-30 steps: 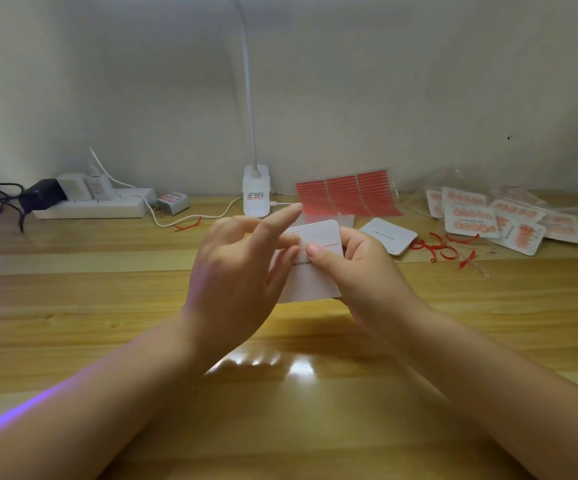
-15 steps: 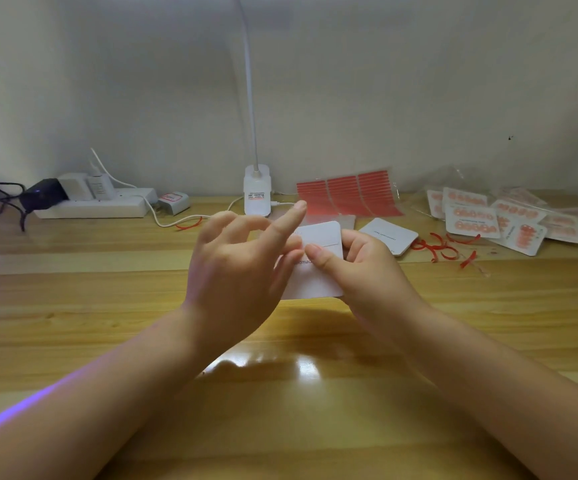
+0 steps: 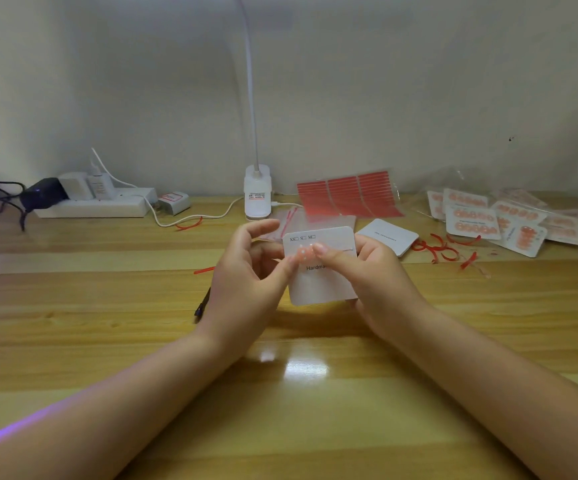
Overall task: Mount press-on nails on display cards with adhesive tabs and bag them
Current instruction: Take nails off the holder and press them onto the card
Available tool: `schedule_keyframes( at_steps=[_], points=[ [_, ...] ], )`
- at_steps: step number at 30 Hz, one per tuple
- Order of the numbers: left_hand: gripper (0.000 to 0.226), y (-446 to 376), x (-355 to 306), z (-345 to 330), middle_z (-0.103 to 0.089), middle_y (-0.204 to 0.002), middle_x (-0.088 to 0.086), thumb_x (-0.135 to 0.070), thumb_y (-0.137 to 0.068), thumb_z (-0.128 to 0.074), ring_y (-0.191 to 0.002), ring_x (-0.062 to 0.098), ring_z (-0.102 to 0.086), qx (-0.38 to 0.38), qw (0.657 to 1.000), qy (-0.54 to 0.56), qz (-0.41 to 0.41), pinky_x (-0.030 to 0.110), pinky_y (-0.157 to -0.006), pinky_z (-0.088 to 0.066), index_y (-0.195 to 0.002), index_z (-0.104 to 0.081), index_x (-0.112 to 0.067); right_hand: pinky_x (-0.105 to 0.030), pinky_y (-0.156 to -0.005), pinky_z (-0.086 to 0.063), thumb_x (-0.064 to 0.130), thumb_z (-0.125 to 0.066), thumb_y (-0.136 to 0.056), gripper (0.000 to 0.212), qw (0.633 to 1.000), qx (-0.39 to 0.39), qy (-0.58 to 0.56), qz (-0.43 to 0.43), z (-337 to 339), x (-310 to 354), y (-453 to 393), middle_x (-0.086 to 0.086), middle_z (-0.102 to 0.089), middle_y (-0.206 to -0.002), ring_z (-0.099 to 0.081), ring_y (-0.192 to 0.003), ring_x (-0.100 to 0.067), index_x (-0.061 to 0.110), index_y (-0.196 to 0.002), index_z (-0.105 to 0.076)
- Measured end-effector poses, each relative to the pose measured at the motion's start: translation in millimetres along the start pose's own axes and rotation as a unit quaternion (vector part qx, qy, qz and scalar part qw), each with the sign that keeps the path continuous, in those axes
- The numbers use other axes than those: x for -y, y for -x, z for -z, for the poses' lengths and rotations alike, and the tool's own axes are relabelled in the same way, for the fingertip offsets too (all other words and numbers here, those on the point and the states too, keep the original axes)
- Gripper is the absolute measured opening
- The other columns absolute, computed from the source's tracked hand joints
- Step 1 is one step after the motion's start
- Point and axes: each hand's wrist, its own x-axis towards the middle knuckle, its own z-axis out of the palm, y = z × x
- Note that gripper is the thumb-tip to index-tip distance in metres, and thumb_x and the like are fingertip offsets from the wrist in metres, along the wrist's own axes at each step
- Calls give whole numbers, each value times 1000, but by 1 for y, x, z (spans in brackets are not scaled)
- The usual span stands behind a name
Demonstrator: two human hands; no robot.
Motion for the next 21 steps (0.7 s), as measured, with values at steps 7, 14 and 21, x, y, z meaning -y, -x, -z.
schedule_keyframes(
  at_steps=[7,14,21],
  points=[
    [48,2,6,0,-73,-83,0,-34,-76,-75,-79,17,-71,17,999,-14,-25,30,-73,-57,-117,-51,-32,-50,-84,-57,13,-71,-83,24,999,-33,41,-6,0,-6,2,-17,-73,-100,-69,-95,-33,3,-105,-69],
    [49,2,9,0,-73,-82,1,-37,-73,-75,-79,18,-71,23,999,-15,-20,36,-74,-58,-116,-51,-36,-51,-83,-57,11,-71,-84,24,997,-67,41,-12,-3,-7,5,-17,-72,-101,-69,-95,-33,2,-105,-67],
    [50,0,10,1,-74,-83,0,-39,-74,-75,-80,19,-71,21,999,-25,1,42,-75,-59,-116,-49,-36,-51,-82,-56,12,-67,-86,22,999,-41,-1,-36,-2,-9,4,-21,-70,-105,-68,-96,-34,2,-106,-67]
  ],
)
